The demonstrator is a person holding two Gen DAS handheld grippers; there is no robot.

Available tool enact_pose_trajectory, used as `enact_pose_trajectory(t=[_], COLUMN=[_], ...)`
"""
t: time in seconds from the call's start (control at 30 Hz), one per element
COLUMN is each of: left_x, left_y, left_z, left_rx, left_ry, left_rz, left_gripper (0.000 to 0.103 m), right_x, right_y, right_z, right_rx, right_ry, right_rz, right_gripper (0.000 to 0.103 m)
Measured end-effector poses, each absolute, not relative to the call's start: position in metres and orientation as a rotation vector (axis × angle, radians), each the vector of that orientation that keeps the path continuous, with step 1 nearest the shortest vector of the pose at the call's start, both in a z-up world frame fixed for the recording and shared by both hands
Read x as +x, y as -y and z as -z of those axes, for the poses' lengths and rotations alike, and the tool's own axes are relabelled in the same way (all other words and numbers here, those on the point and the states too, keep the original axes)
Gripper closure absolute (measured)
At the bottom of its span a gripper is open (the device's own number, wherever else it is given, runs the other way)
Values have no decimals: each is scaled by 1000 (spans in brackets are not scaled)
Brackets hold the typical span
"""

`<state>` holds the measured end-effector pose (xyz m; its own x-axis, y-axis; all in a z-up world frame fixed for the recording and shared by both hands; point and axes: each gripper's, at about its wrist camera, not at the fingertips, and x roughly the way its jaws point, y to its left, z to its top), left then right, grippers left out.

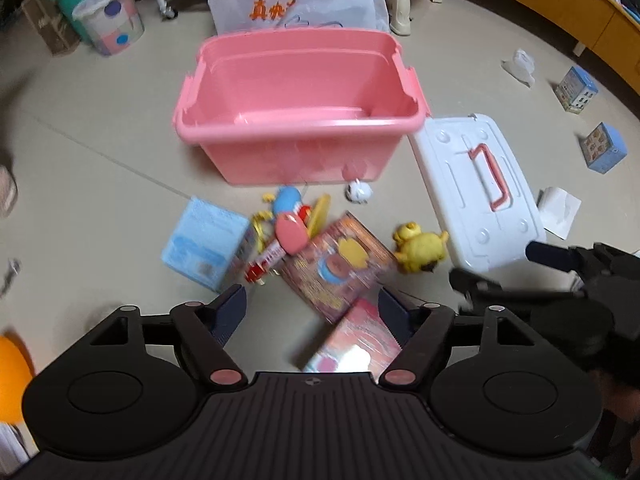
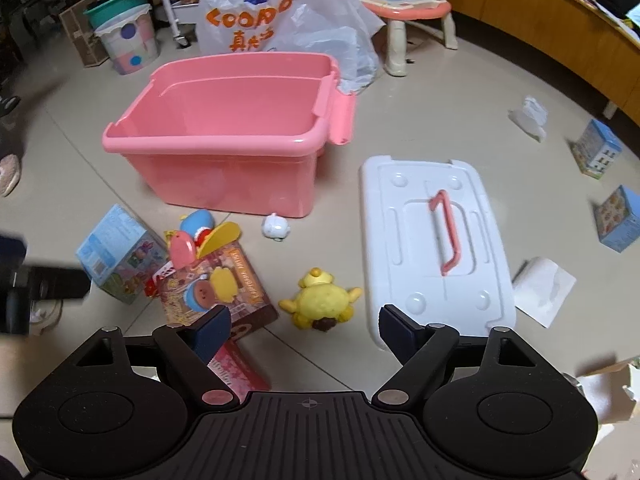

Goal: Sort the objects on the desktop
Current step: 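Withdraw the left gripper from the bin and move the right gripper toward the yellow plush duck, then lower the right gripper onto the yellow plush duck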

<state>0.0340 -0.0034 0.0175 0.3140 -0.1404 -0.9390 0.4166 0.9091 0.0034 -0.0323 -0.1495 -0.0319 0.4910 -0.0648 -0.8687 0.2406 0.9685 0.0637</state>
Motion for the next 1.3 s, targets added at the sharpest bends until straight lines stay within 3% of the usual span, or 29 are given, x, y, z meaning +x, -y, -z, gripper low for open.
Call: enact_pose_trajectory(t=[0.73,1.3], left_x=[11,10], left_y=[0,-12], left_z=[33,59], left_rx=[248,242], left_ry=[-1326,-1410], left_rz=[262,228], left_gripper=[24,24], right_x=[-30,20], right_y=[202,197], right_z=[73,120], right_rx=[366,359], right_ry=[-1079,-1151], right_rz=[306,292], right_gripper=[27,30])
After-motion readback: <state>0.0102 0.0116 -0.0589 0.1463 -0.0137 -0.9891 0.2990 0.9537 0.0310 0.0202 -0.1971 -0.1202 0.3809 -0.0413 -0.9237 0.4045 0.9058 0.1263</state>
